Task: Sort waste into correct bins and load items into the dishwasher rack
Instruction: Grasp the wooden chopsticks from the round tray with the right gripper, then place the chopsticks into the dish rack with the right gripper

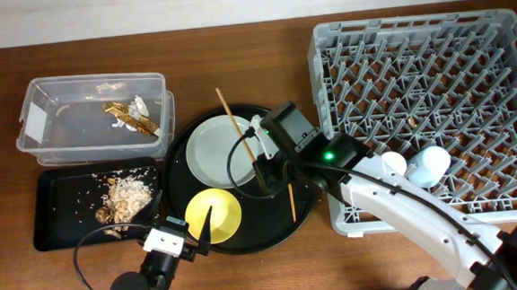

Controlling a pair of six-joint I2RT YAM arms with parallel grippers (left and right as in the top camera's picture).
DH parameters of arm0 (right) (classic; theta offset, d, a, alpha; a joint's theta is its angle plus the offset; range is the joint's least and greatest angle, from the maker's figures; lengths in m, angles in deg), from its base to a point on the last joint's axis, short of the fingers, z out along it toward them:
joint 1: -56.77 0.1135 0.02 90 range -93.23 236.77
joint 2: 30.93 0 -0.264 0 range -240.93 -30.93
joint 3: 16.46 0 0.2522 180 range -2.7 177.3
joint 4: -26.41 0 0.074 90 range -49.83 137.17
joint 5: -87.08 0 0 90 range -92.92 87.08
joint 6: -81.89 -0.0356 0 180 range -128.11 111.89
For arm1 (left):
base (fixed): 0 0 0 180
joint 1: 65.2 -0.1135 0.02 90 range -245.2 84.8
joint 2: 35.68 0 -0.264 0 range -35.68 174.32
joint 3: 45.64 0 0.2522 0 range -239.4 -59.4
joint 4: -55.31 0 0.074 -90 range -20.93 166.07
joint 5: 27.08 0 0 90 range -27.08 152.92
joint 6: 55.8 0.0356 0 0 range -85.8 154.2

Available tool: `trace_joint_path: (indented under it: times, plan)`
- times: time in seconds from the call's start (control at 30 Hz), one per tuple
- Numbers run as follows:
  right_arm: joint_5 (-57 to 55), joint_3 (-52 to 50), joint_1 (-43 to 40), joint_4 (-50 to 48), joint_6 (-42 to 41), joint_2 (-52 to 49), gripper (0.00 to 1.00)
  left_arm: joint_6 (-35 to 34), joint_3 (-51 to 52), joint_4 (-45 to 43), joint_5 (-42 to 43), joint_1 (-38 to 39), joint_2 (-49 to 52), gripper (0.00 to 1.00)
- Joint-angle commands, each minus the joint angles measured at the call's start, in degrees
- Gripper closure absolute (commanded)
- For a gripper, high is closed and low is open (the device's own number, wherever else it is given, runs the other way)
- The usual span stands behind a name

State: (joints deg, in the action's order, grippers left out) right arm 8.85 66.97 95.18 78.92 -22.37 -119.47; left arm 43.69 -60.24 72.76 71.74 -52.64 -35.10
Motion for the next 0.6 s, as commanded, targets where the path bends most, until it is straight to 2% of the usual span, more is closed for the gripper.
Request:
trace_joint_path:
  times: [0.0,0.03,0.1,0.2,0.23,0.27,0.3,0.37,0.47,0.53,0.57]
  plan:
    - [-1.2,0.7,1.4,0.5,-4.3,-2.4,0.96,0.9,0.3,0.0,0.2,-0.3,-0.3,0.00]
    - [-3.5,0.7,1.4,1.4,-9.2,-3.5,0.96,0.9,0.3,0.0,0.2,-0.3,-0.3,0.01]
    - [-3.5,0.7,1.4,2.4,-13.9,-4.2,0.96,0.9,0.3,0.0,0.2,-0.3,-0.3,0.01]
    - [-6.1,0.7,1.3,2.9,-13.5,-4.2,0.96,0.9,0.3,0.0,0.2,-0.3,-0.3,0.01]
    - [-8.7,0.7,1.2,4.0,-15.0,-4.2,0.96,0.9,0.3,0.0,0.2,-0.3,-0.3,0.01]
    - [-13.2,0.7,0.6,6.4,-21.2,-4.2,0.96,0.9,0.3,0.0,0.2,-0.3,-0.3,0.01]
    - [-12.8,0.8,-0.3,6.6,-21.2,-4.1,0.96,0.9,0.3,0.0,0.2,-0.3,-0.3,0.01]
    - [-12.7,2.6,-3.1,8.2,-14.4,-2.9,0.96,0.9,0.3,0.0,0.2,-0.3,-0.3,0.01]
    - [-14.9,6.1,-14.1,12.0,-9.5,-2.2,0.96,0.9,0.3,0.0,0.2,-0.3,-0.3,0.01]
    - [-13.0,6.1,-23.2,11.9,-1.8,-4.0,0.96,0.9,0.3,0.0,0.2,-0.3,-0.3,0.01]
    - [-12.4,6.1,-24.7,12.1,1.6,-6.4,0.96,0.9,0.3,0.0,0.2,-0.3,-0.3,0.01]
